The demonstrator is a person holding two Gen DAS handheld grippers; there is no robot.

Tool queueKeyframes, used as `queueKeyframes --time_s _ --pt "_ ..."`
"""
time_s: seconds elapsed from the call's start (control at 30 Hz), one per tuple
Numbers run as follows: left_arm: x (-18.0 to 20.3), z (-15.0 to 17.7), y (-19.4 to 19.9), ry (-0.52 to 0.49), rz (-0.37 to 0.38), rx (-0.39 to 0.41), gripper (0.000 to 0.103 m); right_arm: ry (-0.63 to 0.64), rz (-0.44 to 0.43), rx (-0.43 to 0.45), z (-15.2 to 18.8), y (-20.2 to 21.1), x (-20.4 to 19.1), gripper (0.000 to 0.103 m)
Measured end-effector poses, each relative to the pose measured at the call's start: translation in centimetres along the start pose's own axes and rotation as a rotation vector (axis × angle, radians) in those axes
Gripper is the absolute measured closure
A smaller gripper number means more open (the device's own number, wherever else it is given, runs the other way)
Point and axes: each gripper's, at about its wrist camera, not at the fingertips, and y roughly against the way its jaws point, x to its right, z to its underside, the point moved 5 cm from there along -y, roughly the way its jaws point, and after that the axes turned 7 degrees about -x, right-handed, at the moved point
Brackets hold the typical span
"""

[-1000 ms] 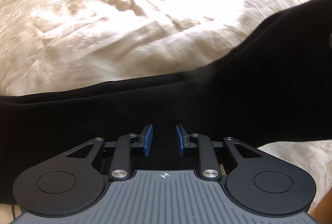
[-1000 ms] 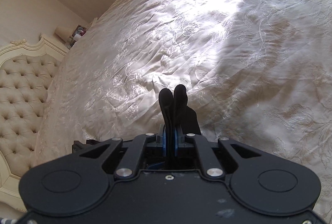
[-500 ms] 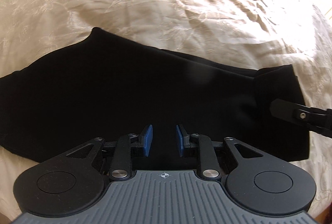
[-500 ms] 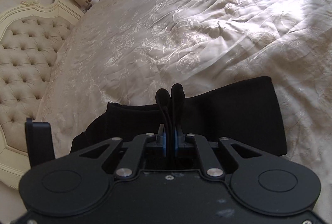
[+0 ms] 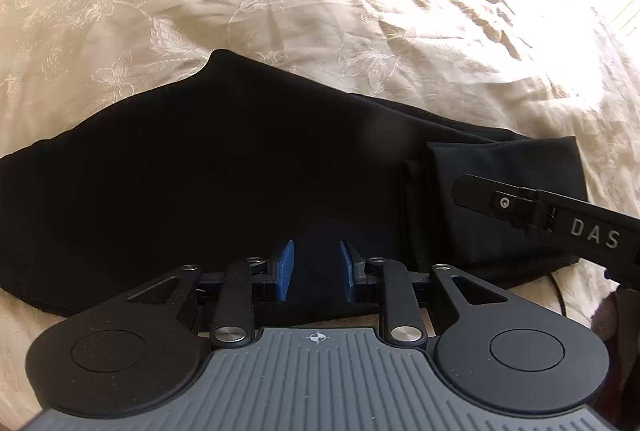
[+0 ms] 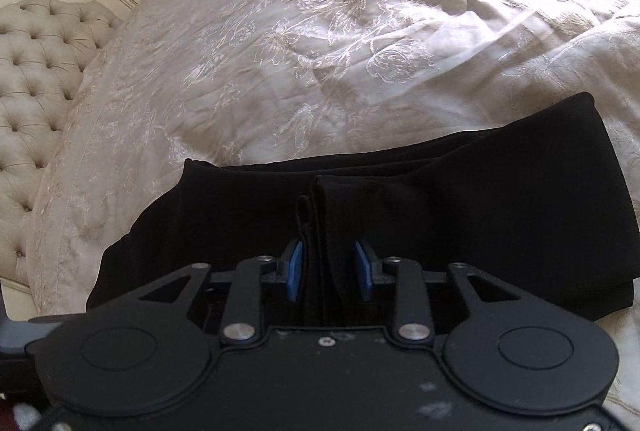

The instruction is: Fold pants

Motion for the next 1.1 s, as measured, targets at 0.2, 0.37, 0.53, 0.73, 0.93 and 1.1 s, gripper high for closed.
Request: queueKeyframes --time_s 0.2,0.37,0.53,0.73,0.93,1.1 --pt "2.3 -1.4 0.6 -0.033 0.046 0.028 0.079 0.035 -0.019 0.076 0.4 3.1 -0.9 0.071" --pt "5.4 -2.0 -0.5 -0.071 0.066 0.011 0.079 0.012 0.088 0.112 0.4 5.6 2.8 0.075" --pt "7.9 -2.2 -2.6 -0.108 0.045 -0.026 0.079 -0.074 0.162 0.124 -0.5 6.5 7.6 0.091" --pt "8.8 -2.5 -5.3 -0.123 -0.035 -0.06 0.078 -0.222 0.208 0.065 -0.9 5.0 13.2 0.096" --pt "8.3 -2.7 -4.4 -0.088 -0.035 -0.052 0.078 -0.246 0.204 0.023 -0.6 4.6 14.8 0.1" --pt "5.6 -1.2 -2.5 0.019 -0.048 -0.03 0.078 -0.162 0.182 0.045 -0.3 6.7 13.3 0.093"
